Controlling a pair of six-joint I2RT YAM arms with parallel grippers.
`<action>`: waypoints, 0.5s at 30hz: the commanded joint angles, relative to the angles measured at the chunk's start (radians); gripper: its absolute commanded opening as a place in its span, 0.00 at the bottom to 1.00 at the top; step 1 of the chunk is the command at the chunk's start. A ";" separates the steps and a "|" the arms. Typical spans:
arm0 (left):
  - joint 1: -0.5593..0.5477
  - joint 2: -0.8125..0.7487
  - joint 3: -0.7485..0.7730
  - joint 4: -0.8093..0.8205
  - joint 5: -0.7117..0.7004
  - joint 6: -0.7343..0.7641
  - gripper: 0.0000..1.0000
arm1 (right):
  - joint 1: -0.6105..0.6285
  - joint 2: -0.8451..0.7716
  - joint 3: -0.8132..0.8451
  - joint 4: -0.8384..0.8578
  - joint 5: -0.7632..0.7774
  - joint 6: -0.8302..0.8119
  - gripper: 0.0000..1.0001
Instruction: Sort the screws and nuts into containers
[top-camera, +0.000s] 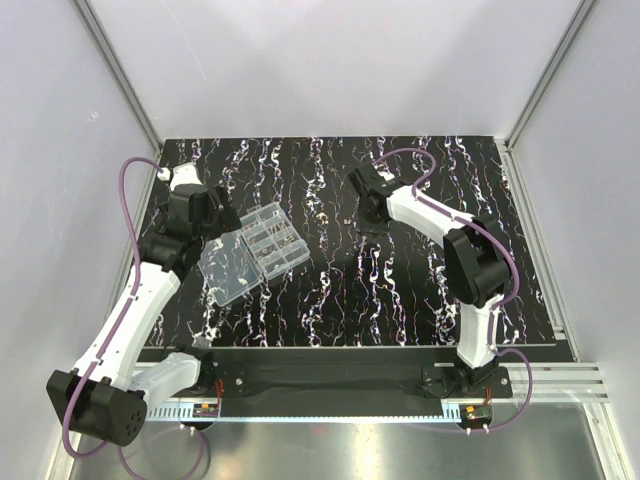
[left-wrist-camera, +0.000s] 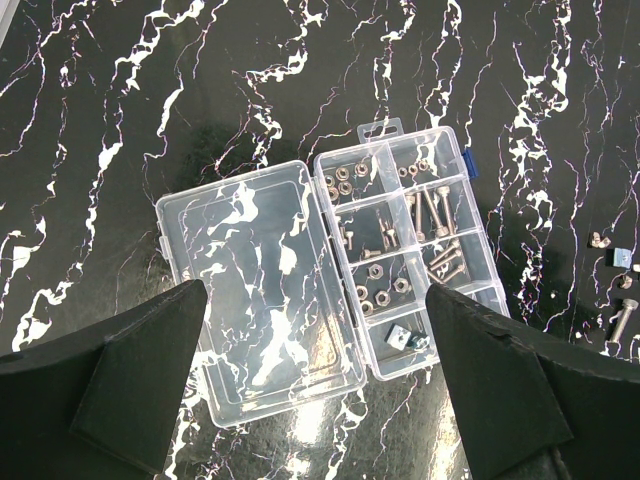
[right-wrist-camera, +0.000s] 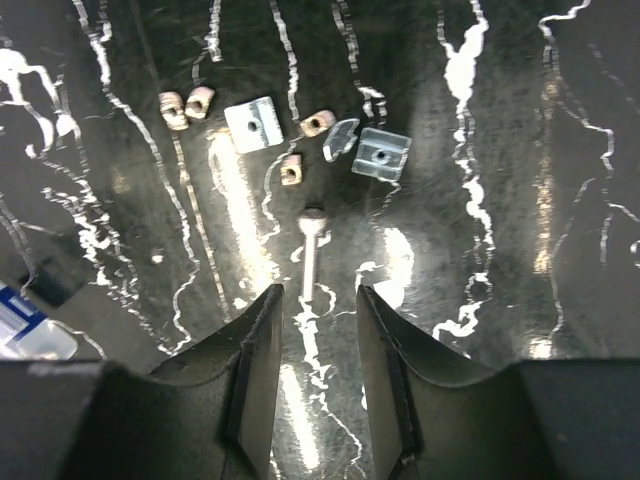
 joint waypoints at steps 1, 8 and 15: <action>-0.001 -0.017 0.004 0.035 0.012 0.006 0.99 | 0.004 0.004 0.016 0.037 0.005 0.032 0.42; -0.001 -0.014 0.004 0.038 0.012 0.005 0.99 | 0.007 0.078 0.043 0.029 -0.003 0.026 0.41; -0.003 -0.011 0.004 0.036 0.015 0.006 0.99 | 0.013 0.108 0.040 0.040 -0.020 0.023 0.37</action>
